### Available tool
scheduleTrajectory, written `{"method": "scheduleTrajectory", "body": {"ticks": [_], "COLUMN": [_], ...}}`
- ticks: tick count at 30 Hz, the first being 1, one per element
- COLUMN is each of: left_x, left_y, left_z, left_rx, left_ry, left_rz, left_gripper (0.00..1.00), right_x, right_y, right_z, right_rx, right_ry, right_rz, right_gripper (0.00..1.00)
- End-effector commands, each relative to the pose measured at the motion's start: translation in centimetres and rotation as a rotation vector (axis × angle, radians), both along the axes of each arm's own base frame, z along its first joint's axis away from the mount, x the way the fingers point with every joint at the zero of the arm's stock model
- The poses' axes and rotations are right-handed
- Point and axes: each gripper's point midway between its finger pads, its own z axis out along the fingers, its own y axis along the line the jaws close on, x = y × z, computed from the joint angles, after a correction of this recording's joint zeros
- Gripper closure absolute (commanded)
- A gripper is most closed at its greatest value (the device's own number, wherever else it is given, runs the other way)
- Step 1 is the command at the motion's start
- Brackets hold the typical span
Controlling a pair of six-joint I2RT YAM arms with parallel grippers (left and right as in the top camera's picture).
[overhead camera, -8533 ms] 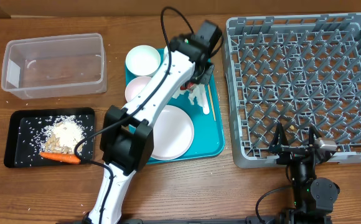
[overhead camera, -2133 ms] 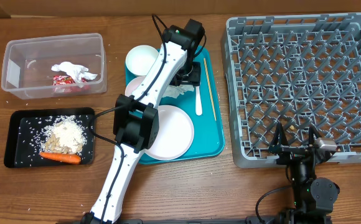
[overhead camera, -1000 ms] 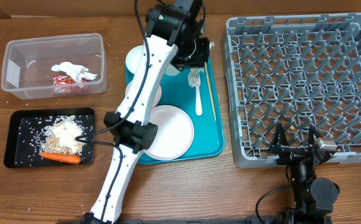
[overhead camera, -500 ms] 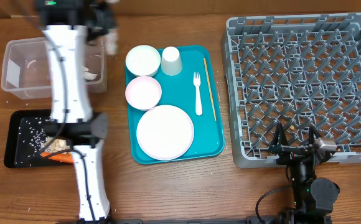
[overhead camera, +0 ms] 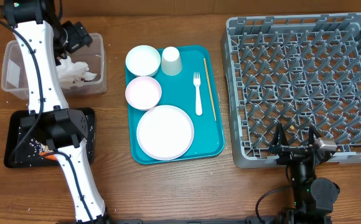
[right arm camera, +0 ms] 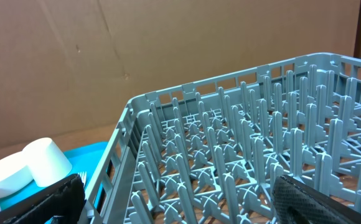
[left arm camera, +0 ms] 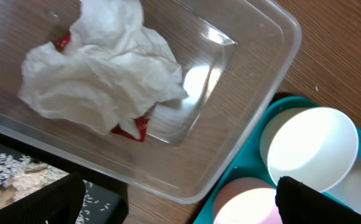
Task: Sort waste into correct bins and load items into the dishwasher rack
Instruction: 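Carry the tissue to the clear bin and release it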
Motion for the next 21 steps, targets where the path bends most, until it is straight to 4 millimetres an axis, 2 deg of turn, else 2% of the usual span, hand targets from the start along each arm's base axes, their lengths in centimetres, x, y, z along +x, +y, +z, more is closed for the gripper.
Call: {"method": "scheduleTrajectory", "body": {"ticks": [1, 6, 10, 12, 14, 17, 19, 21], "left_x": [0.1, 0.3, -0.1, -0.4, -0.9, -1.1, -1.1, -1.1], "left_y": [-1.1, -3.6, -8.7, -11.4, -15.5, -18.8, -20.3, -20.9], "left_z": [0.7, 3.5, 7.0, 7.7, 7.6, 6.6, 6.1, 5.7], "left_rx": [-0.061, -0.089, -0.092, -0.084, -0.077, -0.034, 0.009, 0.077], "left_ry": [-0.025, -0.105, -0.188, -0.204, -0.199, -0.177, -0.168, -0.161], "left_rz": [-0.014, -0.137, -0.284, -0.363, -0.465, -0.535, -0.566, -0.58], "left_gripper": [0.0, 0.0, 0.0, 0.0, 0.0, 0.0, 0.0, 0.0], "right_x": [0.0, 0.0, 0.0, 0.0, 0.0, 0.0, 0.0, 0.0], "right_y": [0.0, 0.0, 0.0, 0.0, 0.0, 0.0, 0.0, 0.0], "right_z": [-0.3, -0.3, -0.3, -0.3, -0.3, -0.3, -0.3, -0.3], "right_rx": [0.004, 0.004, 0.004, 0.004, 0.004, 0.004, 0.004, 0.004], "right_ry": [-0.001, -0.001, -0.001, -0.001, -0.001, -0.001, -0.001, -0.001], "right_rz": [-0.001, -0.001, -0.001, -0.001, -0.001, -0.001, -0.001, -0.001], "right_gripper": [0.0, 0.0, 0.0, 0.0, 0.0, 0.0, 0.0, 0.0]}}
